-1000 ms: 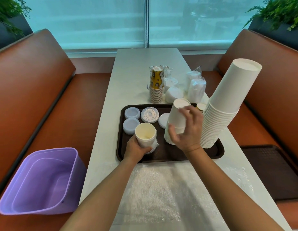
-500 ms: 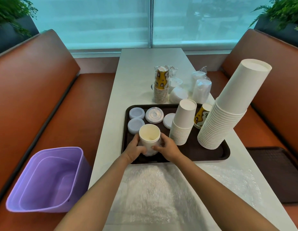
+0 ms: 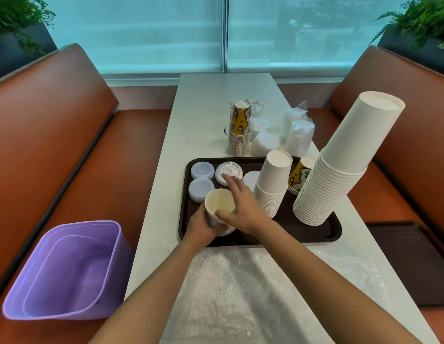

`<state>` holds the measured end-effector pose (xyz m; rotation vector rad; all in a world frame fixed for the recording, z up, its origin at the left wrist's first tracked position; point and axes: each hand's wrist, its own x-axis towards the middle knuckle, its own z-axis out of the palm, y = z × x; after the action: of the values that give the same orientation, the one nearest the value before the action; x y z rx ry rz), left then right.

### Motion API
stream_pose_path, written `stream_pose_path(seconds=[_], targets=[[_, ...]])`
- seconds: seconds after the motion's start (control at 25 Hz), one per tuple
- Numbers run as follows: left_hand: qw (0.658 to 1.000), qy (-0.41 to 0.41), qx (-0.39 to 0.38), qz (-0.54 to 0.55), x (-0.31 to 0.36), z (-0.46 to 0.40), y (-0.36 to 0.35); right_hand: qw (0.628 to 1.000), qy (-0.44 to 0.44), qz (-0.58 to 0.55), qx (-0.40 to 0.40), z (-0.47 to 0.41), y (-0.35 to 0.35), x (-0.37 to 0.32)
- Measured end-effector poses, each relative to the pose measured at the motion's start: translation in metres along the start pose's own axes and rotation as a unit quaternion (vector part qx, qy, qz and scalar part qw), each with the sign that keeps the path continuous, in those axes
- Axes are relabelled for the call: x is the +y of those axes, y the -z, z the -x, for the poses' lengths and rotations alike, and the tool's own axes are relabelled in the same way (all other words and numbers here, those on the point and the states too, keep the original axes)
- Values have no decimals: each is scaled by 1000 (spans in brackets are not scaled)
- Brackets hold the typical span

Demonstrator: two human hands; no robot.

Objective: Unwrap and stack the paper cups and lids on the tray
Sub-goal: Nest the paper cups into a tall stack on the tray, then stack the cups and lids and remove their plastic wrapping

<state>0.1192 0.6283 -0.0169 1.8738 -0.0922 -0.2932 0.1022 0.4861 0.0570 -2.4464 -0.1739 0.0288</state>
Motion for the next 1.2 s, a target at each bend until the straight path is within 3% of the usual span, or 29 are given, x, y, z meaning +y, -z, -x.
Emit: stream_pose_path(seconds=[0.12, 0.24, 0.4, 0.72, 0.96, 1.08, 1.2], targets=[[1000, 23, -1, 3, 7, -6, -3, 979, -22, 169, -114, -23, 11, -24], [998, 43, 7, -36, 8, -7, -5, 955, -35, 227, -185, -35, 13, -31], [994, 27, 18, -109, 5, 0, -6, 944, -21, 267, -191, -38, 16, -36], [989, 42, 20, -142, -12, -6, -9, 927, 4, 316, -204, -34, 23, -44], [985, 22, 12, -173, -14, -11, -10, 968, 16, 217, -129, -21, 79, -65], [985, 19, 18, -172, -12, -8, -9, 997, 19, 72, 18, -7, 110, -61], [986, 9, 21, -163, -10, -8, -9, 977, 7, -65, 203, -3, 129, -40]])
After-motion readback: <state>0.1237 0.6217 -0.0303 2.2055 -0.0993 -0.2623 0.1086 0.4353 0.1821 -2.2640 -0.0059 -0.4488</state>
